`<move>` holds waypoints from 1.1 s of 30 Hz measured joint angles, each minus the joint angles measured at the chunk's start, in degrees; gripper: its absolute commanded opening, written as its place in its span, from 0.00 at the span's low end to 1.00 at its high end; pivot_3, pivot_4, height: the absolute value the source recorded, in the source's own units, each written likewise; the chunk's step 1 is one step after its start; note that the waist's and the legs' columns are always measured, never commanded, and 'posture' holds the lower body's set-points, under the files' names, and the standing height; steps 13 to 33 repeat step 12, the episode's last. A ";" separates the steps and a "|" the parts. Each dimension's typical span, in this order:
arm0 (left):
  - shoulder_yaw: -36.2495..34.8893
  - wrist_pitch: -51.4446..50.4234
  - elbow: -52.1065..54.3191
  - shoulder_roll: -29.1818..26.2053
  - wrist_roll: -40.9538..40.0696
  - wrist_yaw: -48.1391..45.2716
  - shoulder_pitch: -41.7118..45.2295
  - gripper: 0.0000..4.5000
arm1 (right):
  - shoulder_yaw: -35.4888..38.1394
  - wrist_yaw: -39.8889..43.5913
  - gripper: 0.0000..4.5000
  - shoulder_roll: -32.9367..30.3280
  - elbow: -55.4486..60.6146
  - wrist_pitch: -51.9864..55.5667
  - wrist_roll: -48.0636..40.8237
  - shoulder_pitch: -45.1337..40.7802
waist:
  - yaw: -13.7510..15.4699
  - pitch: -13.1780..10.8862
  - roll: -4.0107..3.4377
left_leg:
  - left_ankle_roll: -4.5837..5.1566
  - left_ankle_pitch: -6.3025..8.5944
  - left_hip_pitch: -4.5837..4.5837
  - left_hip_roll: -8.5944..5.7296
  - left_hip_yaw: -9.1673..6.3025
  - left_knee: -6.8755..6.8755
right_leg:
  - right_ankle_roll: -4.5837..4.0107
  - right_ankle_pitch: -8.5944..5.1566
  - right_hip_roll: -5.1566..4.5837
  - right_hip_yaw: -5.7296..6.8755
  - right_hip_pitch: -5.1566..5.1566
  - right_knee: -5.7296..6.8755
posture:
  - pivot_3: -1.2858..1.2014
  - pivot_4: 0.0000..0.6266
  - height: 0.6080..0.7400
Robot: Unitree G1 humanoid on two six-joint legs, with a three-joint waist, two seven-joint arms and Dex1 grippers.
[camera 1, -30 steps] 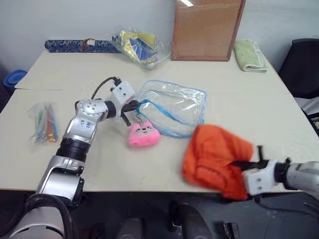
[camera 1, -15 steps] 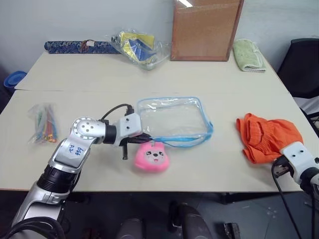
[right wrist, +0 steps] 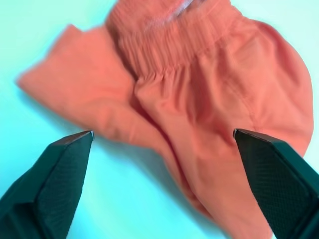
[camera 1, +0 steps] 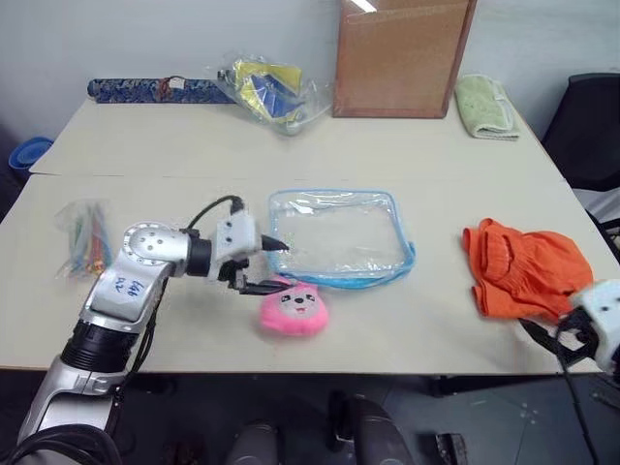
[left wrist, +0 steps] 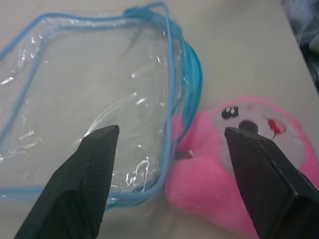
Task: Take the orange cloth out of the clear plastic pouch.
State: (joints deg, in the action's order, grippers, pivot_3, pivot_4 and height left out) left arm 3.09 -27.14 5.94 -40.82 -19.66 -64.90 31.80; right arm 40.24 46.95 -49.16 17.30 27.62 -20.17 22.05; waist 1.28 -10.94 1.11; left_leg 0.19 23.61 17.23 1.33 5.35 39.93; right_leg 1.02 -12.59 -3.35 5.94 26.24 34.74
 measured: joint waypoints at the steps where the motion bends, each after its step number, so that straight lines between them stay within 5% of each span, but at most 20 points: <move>1: -1.84 -2.12 -0.14 -1.11 -2.22 -0.76 -0.02 0.78 | 3.12 1.67 1.00 -0.45 0.84 2.22 -2.05 1.24 | -0.06 0.00 0.00 | 0.00 0.01 0.00 0.03 0.00 0.00 | 0.00 0.00 0.03 0.00 0.00 -0.01 | 0.52 0.24 1.00; 9: -14.82 -9.00 -14.74 -17.43 -10.33 -11.10 -2.50 0.78 | 25.31 14.16 1.00 -2.98 -3.44 19.14 -13.13 13.00 | 0.06 -0.01 -0.01 | 0.04 0.09 -0.02 0.07 0.00 -0.26 | -0.15 -0.23 0.18 0.01 0.12 -0.10 | 0.52 0.24 1.00; 33: -14.81 -4.74 -17.77 -19.13 -9.06 -14.36 -3.71 0.78 | 25.64 15.41 1.00 -2.98 -3.92 19.27 -13.70 13.37 | 0.06 -0.01 -0.01 | 0.16 0.16 0.02 0.03 0.12 -0.25 | -0.12 -0.23 0.06 0.00 0.14 -0.20 | 0.52 0.24 1.00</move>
